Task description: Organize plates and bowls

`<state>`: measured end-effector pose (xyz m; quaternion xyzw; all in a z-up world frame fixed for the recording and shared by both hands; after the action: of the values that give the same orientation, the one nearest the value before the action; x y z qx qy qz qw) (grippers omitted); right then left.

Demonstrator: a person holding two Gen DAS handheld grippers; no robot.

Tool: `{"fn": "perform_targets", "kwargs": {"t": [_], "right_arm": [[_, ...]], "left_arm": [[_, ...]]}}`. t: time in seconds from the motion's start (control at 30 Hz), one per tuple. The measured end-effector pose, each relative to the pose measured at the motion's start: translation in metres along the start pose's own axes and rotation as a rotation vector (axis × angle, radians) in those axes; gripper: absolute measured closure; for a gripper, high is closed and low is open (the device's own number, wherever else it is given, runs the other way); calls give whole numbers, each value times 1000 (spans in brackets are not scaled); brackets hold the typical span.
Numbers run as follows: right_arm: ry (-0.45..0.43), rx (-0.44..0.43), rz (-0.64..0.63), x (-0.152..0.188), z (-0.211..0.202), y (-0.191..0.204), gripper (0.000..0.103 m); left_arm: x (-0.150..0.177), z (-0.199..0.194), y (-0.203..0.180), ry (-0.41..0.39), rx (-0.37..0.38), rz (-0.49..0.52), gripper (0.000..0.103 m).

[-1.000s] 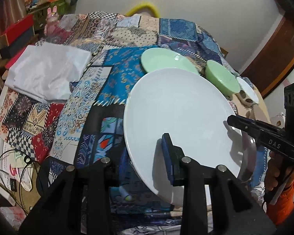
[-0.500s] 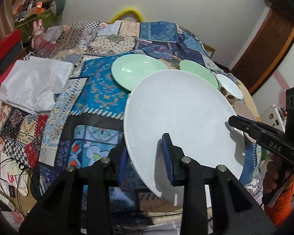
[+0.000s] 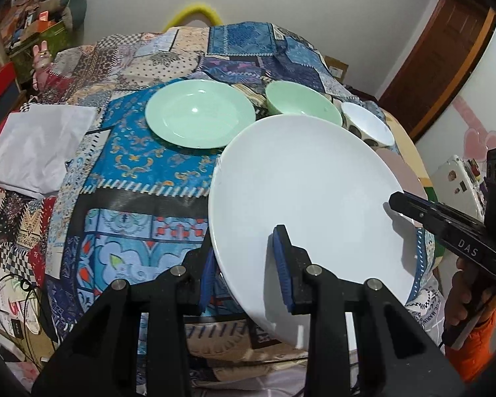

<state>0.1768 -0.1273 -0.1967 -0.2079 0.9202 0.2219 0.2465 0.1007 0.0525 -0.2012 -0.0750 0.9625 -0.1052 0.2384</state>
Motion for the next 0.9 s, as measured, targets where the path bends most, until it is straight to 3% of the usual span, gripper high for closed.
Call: {"fn": "perform_targets", "kwargs": {"t": [0.47, 0.9], "right_arm": [[40, 15, 68, 23, 7, -36, 83], [91, 30, 103, 37, 23, -47, 83]], "left_arm": [[6, 43, -23, 86, 6, 23, 71], [14, 76, -20, 160, 21, 15, 71]]}}
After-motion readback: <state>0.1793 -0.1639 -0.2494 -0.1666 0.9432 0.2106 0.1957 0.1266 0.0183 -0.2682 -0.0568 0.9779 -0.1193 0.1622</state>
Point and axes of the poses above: each gripper's, at about its wrist camera, not at the fingertips, and z roughly the way its jaws point, y to its left, x to its underside, the point moved 7 cm from there along z, roughly the way its jaws point, and after that the axes turned 6 degrees about y, right-handed, at the moved point
